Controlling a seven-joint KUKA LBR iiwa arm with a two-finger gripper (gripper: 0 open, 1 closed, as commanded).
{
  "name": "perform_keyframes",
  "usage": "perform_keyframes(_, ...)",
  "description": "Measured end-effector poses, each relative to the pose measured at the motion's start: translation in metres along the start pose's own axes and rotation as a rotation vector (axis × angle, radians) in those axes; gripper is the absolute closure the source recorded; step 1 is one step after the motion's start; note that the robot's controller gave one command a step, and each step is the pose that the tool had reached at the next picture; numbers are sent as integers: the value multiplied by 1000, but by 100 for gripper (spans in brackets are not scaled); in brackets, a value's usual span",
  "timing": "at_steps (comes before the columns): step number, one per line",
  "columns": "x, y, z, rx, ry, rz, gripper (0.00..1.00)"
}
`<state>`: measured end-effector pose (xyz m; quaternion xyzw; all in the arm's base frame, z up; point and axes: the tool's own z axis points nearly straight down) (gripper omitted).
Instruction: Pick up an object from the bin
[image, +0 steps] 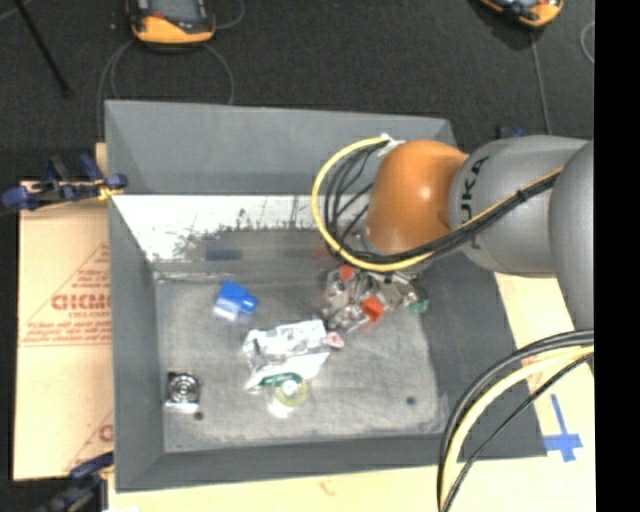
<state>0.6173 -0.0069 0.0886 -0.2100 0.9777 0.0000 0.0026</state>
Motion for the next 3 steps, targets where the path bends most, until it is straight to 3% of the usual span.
perform_keyframes(1,-1,0,1,2,-7,0,0)
perform_keyframes(2,0,0,0,0,0,0,100)
perform_keyframes(3,-1,0,1,2,-7,0,0)
